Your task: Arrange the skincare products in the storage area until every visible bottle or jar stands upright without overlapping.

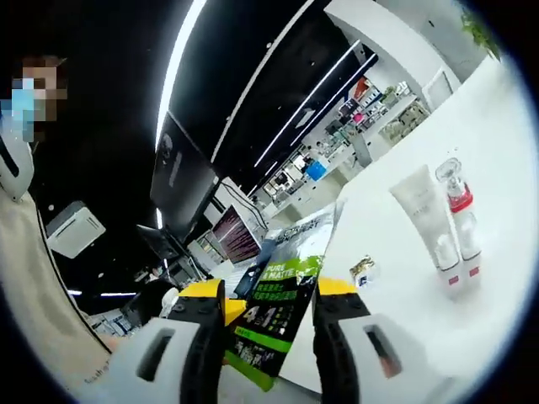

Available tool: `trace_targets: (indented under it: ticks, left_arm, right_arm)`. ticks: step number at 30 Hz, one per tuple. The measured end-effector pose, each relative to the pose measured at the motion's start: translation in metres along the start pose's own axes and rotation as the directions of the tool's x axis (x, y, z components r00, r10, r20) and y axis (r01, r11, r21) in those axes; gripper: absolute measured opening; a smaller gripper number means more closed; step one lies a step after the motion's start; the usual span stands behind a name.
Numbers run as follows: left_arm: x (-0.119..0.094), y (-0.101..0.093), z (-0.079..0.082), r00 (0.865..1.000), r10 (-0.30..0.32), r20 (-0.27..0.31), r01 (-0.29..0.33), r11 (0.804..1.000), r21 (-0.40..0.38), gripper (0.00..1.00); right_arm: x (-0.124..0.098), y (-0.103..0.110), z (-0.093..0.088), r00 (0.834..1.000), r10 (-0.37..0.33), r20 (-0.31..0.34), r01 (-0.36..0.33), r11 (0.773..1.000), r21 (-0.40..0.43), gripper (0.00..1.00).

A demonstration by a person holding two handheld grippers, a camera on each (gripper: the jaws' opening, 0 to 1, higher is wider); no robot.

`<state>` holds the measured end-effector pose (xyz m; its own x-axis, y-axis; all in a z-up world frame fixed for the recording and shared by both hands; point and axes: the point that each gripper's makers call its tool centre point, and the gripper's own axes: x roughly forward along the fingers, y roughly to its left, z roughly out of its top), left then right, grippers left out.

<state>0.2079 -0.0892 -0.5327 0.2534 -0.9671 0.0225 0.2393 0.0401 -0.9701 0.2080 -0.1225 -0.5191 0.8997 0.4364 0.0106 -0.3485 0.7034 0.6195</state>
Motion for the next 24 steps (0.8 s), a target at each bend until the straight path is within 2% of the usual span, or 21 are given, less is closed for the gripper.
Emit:
trace_targets:
  ticks: [5,12,24]
  left_arm:
    - [0.003,0.010,0.004,1.000,0.024,0.003,-0.024,1.000,-0.013,0.00]
    - [0.008,0.026,0.009,0.998,0.059,0.003,-0.059,0.998,-0.033,0.00]
    - [0.017,0.059,0.012,0.990,0.137,-0.009,-0.138,0.989,-0.062,0.00]
  right_arm:
    - [-0.002,0.000,-0.007,0.999,-0.002,-0.045,-0.001,0.998,-0.059,0.60]
    - [-0.005,-0.011,-0.015,0.994,-0.050,-0.096,0.035,0.988,-0.150,0.78]
    - [-0.018,-0.034,-0.022,0.979,-0.134,-0.154,0.090,0.961,-0.262,0.88]
